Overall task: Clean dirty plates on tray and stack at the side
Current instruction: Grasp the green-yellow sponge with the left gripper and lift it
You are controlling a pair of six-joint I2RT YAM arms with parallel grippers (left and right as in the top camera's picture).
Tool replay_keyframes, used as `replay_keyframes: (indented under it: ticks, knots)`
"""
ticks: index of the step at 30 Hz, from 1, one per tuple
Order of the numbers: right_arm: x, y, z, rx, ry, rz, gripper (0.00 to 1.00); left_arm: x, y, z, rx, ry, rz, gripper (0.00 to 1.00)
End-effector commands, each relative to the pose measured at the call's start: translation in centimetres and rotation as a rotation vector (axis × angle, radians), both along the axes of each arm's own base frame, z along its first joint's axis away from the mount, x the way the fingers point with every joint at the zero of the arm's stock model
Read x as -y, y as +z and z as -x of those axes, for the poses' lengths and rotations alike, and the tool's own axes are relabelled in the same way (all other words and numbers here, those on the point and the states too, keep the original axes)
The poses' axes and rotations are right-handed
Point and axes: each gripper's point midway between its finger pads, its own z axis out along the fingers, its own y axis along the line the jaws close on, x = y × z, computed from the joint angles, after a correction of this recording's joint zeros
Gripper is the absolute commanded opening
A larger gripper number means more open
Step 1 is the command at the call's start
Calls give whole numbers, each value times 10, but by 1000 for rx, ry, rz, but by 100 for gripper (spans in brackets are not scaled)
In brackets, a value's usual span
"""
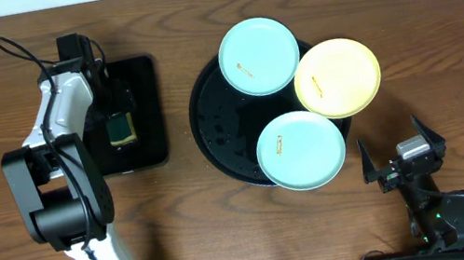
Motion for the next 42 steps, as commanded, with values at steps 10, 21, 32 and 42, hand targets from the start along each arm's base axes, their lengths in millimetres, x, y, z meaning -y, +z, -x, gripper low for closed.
replay_keyframes:
  ticks: [10, 21, 32, 42]
  knots:
    - [-3, 0, 1, -2, 11, -11, 99, 2, -20, 18, -22, 3, -2, 51]
    - [-3, 0, 1, -2, 11, -11, 99, 1, 53, 7, 110, 3, -17, 8]
    - [-3, 0, 1, -2, 11, -11, 99, 16, 126, 15, 259, -59, -35, 7]
    - [-3, 0, 1, -2, 11, -11, 99, 22, 123, 10, 283, -97, -22, 8]
